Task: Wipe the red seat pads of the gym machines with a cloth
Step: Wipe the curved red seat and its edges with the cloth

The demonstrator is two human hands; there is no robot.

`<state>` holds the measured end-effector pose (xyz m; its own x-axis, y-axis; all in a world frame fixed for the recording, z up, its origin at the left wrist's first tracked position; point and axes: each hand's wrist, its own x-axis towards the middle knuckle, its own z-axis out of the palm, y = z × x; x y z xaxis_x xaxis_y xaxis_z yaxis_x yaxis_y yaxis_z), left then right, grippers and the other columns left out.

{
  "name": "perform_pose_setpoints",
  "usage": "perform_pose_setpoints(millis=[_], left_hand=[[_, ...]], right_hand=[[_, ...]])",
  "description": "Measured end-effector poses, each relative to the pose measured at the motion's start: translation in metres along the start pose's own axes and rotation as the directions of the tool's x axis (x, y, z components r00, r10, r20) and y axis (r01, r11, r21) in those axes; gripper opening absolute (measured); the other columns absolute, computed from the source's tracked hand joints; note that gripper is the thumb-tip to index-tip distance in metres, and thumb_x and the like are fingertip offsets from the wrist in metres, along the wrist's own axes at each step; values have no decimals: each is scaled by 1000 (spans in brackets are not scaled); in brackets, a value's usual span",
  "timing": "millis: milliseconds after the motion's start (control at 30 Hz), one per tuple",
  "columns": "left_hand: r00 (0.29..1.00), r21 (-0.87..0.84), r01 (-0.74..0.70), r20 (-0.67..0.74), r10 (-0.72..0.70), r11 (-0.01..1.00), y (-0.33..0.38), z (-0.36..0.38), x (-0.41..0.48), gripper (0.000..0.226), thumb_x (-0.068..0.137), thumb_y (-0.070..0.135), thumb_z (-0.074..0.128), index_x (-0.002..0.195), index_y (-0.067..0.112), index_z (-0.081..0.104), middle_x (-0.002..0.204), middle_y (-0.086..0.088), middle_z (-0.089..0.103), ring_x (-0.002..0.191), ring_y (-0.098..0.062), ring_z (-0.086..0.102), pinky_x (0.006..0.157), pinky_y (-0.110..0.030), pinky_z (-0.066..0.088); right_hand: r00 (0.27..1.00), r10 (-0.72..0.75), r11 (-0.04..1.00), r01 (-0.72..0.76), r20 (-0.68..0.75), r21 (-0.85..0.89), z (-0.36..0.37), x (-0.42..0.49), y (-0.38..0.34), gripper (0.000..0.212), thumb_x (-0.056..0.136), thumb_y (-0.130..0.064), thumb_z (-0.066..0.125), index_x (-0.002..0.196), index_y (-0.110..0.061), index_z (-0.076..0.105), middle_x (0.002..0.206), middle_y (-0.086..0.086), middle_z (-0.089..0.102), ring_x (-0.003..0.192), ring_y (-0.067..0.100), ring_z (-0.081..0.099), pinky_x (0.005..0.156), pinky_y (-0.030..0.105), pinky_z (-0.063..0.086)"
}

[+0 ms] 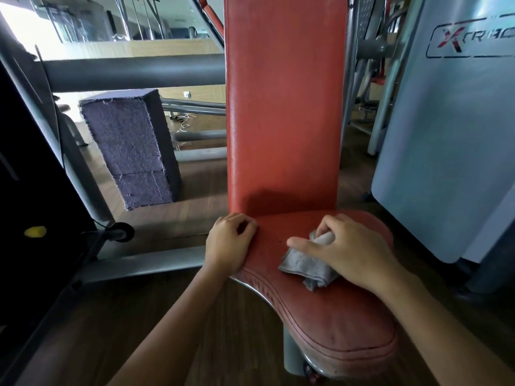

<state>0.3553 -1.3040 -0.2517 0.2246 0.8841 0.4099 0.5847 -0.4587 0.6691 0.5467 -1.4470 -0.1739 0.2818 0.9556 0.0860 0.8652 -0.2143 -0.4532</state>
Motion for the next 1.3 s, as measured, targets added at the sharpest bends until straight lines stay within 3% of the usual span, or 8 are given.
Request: perform_pose_setpoints(millis=[100,200,500,700,833,933,1167,1300], left_hand=[[1000,-16,7,-13,-7,1000,0,1,0,13,96,35,62,90,34,74,97,22,67,101,-10,57,82,-30,38],[1000,-45,-16,-13,15,999,0,-1,-2,14,94,41,60,86,40,71,95,23,68,100,-10,59,84,-34,44],[985,87,-160,70,155,983,-4,-2,-4,34,89,63,40,96,43,67,106,30,62,106,-4,51,86,-32,40],[978,163,-151,170,123,975,4,-7,-4,31,90,55,42,104,40,65,115,26,58,112,-6,44,91,-32,37],[929,302,-153,368,33,941,28,-22,6,20,93,44,52,105,34,64,115,17,59,109,-15,48,96,-35,43],[862,379,-128,500,-86,916,72,-50,17,13,93,36,56,100,33,67,108,14,63,107,-16,59,83,-36,50],[872,420,-97,473,-127,902,205,-148,29,23,96,38,52,105,34,73,112,18,68,95,-9,64,77,-29,48],[874,405,-148,481,-73,902,285,-216,32,27,95,43,47,103,36,71,106,22,68,90,-1,60,81,-26,43]], right_hand=[[999,19,993,-23,-40,-117,16,-3,-8,80,54,-102,31,99,-39,50,112,-14,54,114,18,51,107,55,34],[1000,-3,988,5,11,-157,17,-6,-5,91,54,-100,22,128,-50,42,135,-16,47,130,20,40,108,51,31],[997,-72,993,71,-5,-99,24,6,8,71,63,-88,31,124,-56,47,124,-31,48,117,1,46,105,38,33],[999,18,993,-13,46,-118,20,5,-7,71,75,-72,54,141,-50,41,136,-26,47,119,10,49,102,40,40],[989,123,992,-121,83,-25,1,12,-9,66,77,-44,73,139,-40,51,129,-10,58,115,17,57,98,37,48],[966,221,972,-229,133,50,-40,18,-4,59,78,-34,76,134,-33,58,123,-6,66,113,16,63,97,34,50],[988,140,980,-147,64,131,-184,-21,-56,8,77,-28,76,84,-30,73,85,-10,66,81,8,63,68,33,55],[993,119,986,-121,23,111,-268,-49,-103,25,77,-38,73,101,-35,70,97,-13,62,83,5,61,71,26,54]])
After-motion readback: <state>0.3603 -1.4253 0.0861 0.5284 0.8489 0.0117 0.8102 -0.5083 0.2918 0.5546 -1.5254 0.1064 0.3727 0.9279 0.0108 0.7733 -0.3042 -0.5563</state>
